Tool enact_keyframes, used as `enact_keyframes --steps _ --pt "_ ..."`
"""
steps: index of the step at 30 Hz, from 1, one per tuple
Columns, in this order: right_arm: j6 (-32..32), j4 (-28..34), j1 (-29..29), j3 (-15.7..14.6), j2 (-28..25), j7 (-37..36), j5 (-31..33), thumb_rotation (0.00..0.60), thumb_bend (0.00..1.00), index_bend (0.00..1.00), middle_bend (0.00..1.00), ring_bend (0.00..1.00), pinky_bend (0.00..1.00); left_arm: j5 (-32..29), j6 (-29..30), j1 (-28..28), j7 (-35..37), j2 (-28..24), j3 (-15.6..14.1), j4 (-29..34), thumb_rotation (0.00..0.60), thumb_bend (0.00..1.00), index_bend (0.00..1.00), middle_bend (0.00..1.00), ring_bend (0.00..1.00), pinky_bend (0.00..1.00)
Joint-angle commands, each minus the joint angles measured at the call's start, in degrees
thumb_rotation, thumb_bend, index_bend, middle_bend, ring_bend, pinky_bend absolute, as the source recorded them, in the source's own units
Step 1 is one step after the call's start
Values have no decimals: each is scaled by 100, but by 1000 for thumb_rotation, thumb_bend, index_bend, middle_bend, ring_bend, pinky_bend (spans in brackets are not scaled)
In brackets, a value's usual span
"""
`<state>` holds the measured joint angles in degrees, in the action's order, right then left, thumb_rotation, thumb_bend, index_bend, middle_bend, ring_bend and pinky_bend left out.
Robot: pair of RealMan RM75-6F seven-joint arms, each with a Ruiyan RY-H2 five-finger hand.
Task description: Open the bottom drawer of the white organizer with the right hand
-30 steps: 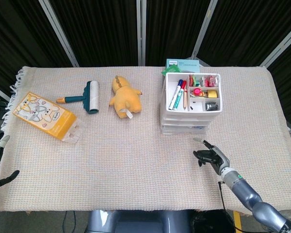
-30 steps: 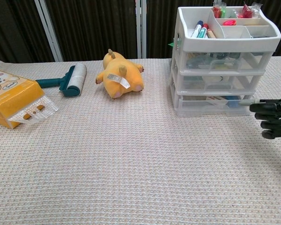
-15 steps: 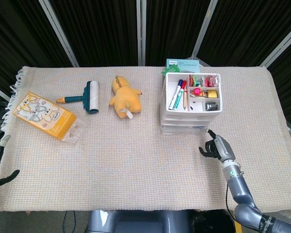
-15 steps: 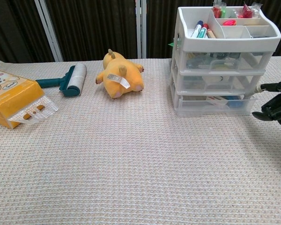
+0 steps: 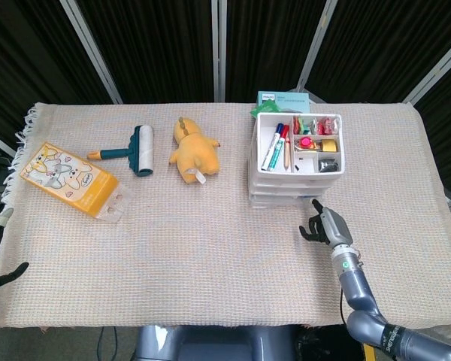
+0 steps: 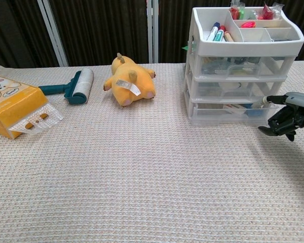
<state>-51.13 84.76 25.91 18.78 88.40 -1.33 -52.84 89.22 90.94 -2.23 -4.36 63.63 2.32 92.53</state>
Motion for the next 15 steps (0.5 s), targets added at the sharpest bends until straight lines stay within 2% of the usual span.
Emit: enact_keyframes --steps 1,8,15 --pt "-17 -105 41 -4 90 -82 9 600 320 242 828 847 703 16 4 -2 -14 2 -5 4 600 93 0 0 0 0" --pt "17 -279 135 -19 223 -230 44 600 321 248 828 847 703 -15 -20 -9 -13 4 6 3 600 93 0 0 0 0" --pt "53 -408 214 -49 325 -246 164 600 322 397 838 851 703 -4 -33 -17 -8 2 -1 7 600 95 0 0 0 0"
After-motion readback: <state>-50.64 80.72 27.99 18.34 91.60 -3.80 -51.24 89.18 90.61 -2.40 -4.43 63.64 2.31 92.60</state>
